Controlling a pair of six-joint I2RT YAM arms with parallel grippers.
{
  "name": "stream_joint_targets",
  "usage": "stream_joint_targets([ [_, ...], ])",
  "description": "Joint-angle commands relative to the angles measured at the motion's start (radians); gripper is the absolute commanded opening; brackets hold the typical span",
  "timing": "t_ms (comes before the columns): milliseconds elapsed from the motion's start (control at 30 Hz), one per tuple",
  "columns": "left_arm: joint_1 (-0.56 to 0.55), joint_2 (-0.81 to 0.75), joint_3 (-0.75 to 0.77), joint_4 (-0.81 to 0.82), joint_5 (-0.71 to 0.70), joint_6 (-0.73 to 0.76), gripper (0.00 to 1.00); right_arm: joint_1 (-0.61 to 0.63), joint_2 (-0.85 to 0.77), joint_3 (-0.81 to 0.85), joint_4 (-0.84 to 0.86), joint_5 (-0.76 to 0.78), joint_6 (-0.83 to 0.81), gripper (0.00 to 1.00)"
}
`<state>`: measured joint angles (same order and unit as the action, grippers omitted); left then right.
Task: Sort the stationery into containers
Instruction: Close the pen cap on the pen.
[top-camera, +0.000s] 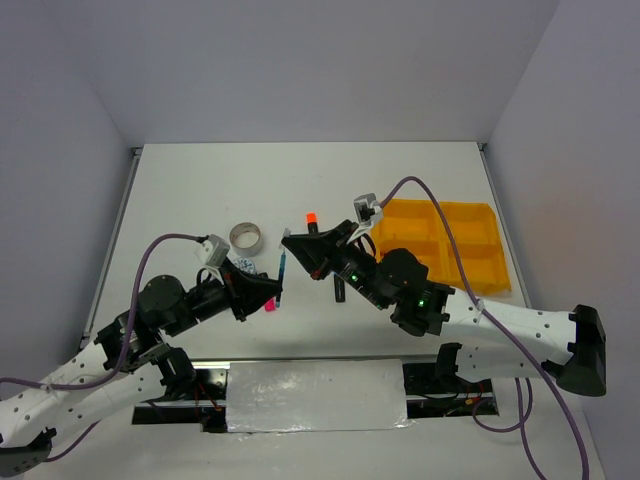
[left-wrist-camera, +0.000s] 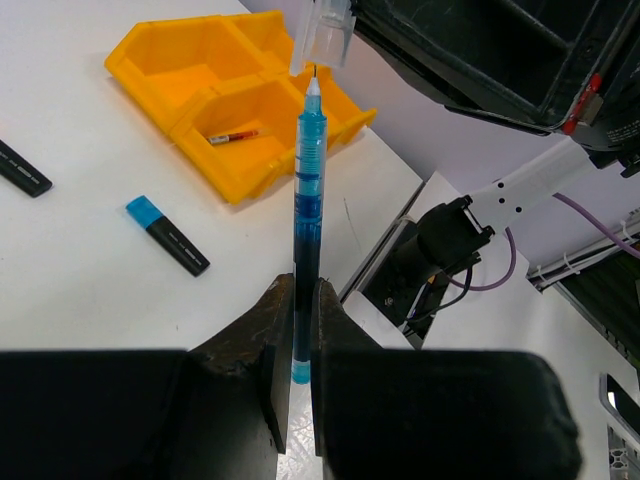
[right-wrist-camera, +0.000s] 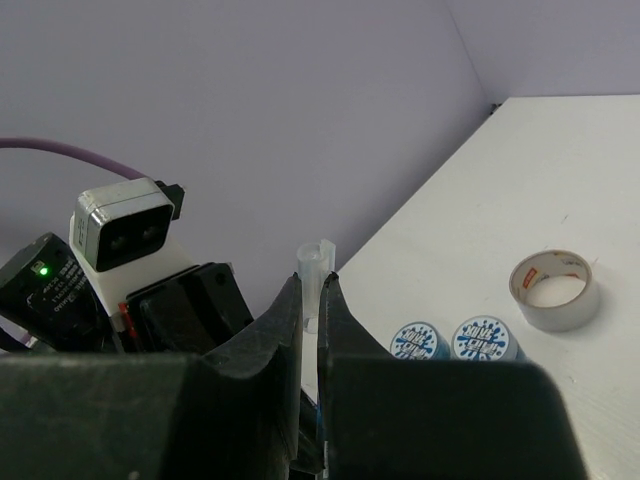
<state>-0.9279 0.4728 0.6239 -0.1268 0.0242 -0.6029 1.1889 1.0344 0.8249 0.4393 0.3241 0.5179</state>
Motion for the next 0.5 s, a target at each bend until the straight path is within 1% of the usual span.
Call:
stream_joint_targets([
  [0,-0.002,-0.007,0.022,0.046,0.002,0.02,0.04,0.005,0.0,0.043,0.012,0.003,-0.033,0.0],
  [467,-0.003,-0.007,0.027,0.038,0.002,0.02,0.04,-0.015,-0.007,0.054,-0.008,-0.002,-0.056,0.0],
])
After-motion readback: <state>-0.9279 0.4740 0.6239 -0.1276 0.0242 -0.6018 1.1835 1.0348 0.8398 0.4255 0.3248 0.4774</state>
